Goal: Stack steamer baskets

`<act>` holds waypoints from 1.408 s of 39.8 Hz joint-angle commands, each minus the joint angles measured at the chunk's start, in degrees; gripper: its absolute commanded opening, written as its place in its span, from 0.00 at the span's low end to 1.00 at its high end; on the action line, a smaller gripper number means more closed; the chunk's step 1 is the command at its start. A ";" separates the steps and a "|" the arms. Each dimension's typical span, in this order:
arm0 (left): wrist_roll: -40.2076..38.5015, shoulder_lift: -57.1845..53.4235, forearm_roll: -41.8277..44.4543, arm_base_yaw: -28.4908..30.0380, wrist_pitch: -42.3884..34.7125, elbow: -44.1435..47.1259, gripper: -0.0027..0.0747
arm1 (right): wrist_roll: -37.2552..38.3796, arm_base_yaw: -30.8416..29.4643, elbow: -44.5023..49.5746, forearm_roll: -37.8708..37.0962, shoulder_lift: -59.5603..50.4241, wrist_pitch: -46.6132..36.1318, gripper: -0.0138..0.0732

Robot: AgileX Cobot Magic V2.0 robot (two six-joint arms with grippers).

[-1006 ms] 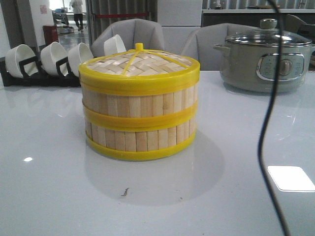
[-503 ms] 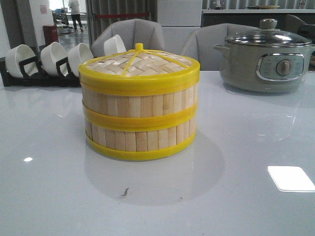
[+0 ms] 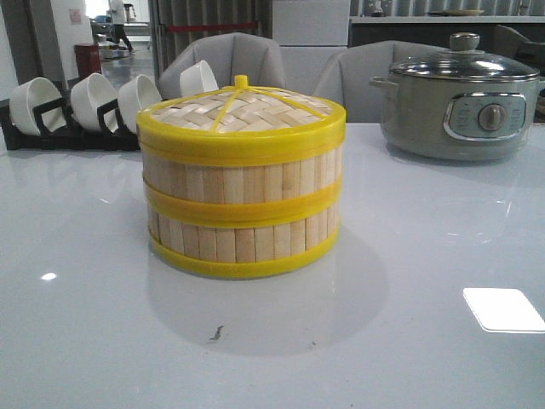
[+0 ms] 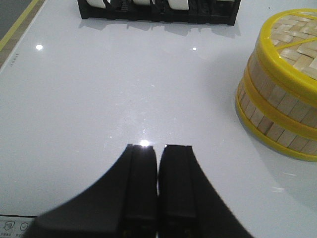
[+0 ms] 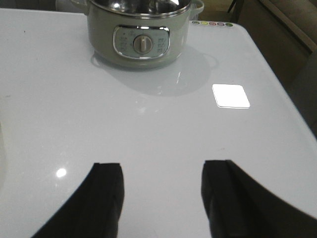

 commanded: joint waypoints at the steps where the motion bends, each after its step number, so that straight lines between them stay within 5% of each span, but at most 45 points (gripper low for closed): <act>1: -0.27 0.20 0.08 -0.01 -4.87 -1.61 0.14 | -0.24 -0.32 2.19 -0.73 -2.22 -6.62 0.69; 19: -0.27 0.20 0.08 -0.01 -4.87 -1.61 0.14 | -0.24 -0.32 11.67 -0.73 -6.44 -14.94 0.67; 24: -0.27 0.20 0.08 -0.01 -4.87 -1.61 0.14 | -0.24 -0.32 11.67 -0.73 -6.44 -15.50 0.48; 28: -0.27 0.20 0.08 -0.01 -4.87 -1.61 0.14 | -0.24 -0.32 11.67 -0.73 -6.44 -15.50 0.20; 56: -0.27 0.20 0.08 -0.01 -4.87 -1.61 0.14 | -0.24 -0.32 11.67 -0.79 -6.44 -16.58 0.24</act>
